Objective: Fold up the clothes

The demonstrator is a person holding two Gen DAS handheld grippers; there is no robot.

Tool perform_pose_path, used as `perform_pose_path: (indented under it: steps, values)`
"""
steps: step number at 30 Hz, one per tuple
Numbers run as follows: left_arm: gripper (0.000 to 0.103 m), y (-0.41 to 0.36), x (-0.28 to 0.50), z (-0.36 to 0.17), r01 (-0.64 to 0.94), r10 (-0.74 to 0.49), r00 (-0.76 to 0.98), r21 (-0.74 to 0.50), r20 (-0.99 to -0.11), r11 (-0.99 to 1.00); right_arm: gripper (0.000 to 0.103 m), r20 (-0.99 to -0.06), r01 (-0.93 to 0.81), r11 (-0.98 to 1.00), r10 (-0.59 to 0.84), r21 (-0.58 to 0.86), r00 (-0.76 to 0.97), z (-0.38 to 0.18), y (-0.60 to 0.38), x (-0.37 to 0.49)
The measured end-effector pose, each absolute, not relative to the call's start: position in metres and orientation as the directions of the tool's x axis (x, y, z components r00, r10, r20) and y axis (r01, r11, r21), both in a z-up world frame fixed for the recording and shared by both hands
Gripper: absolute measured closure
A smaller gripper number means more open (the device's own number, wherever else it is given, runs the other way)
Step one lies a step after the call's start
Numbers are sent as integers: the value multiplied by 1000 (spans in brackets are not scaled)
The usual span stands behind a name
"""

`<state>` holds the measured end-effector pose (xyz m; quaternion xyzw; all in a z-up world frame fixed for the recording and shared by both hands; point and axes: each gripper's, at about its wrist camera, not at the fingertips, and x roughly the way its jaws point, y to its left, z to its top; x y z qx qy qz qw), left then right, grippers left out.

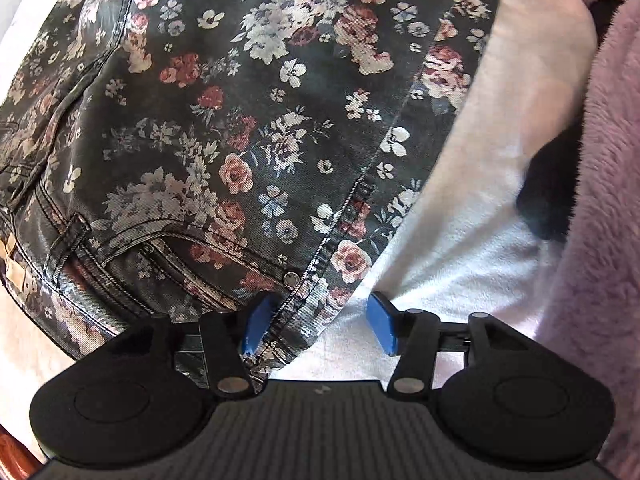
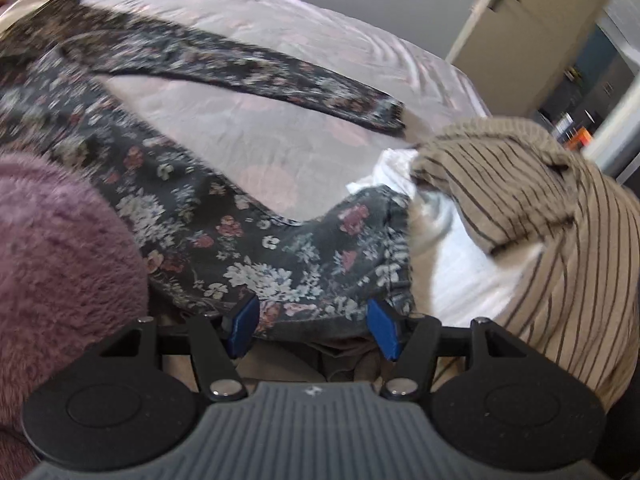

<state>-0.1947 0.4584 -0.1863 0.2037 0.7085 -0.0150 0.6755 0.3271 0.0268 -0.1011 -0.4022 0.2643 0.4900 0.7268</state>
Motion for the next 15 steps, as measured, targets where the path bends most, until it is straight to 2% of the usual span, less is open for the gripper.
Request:
perform_pose_path:
  steps: [5,8,10,12,14,15]
  values:
    - [55,457,-198,-187,266,305,1,294,-952,918,40,-789,-870,-90,474,-485,391,-109,31,310]
    - [63,457,-200,-188,239,327,4,318,-945,917,40,-787,-768,-294,465,-569,405,-121,31,295]
    - [79,456,-202,-188,221,341,5,334,-940,916,40,-785,-684,-407,450,-605,426,-135,30,286]
    - [87,455,-203,-188,204,356,7,350,-934,914,42,-779,-611,-486,436,-625,450,-149,30,281]
    - [94,454,-205,-185,191,374,9,368,-928,910,50,-759,-547,-526,426,-650,492,-164,31,280]
    - [101,453,-206,-183,184,382,10,377,-924,908,67,-743,-529,-523,425,-668,518,-168,33,281]
